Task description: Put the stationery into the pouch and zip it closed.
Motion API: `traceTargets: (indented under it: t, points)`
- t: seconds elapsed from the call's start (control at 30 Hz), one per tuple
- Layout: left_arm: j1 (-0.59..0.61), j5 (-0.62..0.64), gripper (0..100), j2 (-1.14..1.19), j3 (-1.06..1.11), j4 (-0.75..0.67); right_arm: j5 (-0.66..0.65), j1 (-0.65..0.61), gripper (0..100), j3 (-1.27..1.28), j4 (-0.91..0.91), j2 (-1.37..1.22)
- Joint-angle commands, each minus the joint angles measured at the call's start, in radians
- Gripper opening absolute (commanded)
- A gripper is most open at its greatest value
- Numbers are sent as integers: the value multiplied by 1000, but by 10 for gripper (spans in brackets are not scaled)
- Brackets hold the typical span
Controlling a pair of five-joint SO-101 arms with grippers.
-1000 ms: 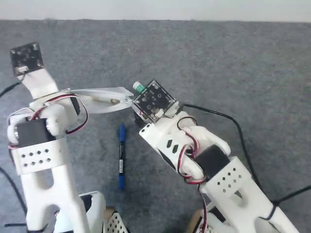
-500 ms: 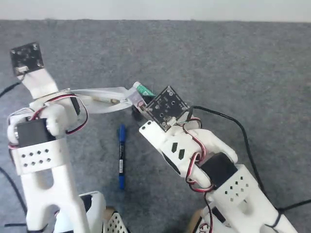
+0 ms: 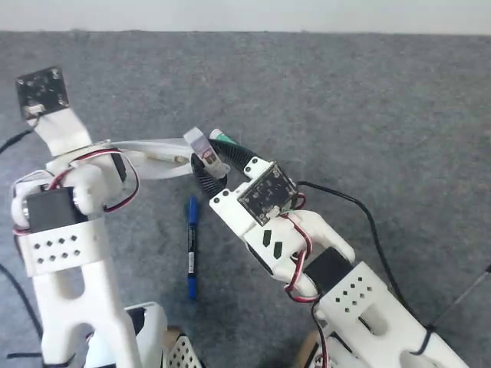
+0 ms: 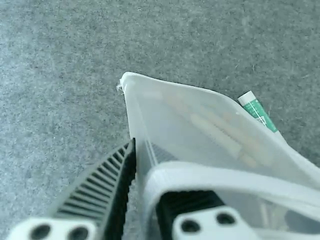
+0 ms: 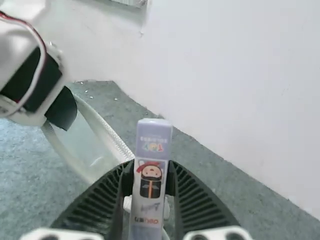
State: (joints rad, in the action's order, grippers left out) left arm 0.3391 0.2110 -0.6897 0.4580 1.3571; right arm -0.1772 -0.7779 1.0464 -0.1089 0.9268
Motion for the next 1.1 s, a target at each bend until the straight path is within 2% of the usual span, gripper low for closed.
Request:
traceTargets:
  t: [0.0, 0.4, 0.9, 1.07]
  points:
    - [-6, -9, 10, -2, -28, -3, 5, -7, 7, -17, 33, 25]
    - [-6, -35, 10, -2, -12, -3, 5, -79, 7, 94, 375, 15]
    - [-6, -37, 10, -2, 4, -5, 5, -84, 7, 86, 467, -10]
    - [-6, -37, 10, -2, 4, -5, -118, -102, 7, 28, 524, -156]
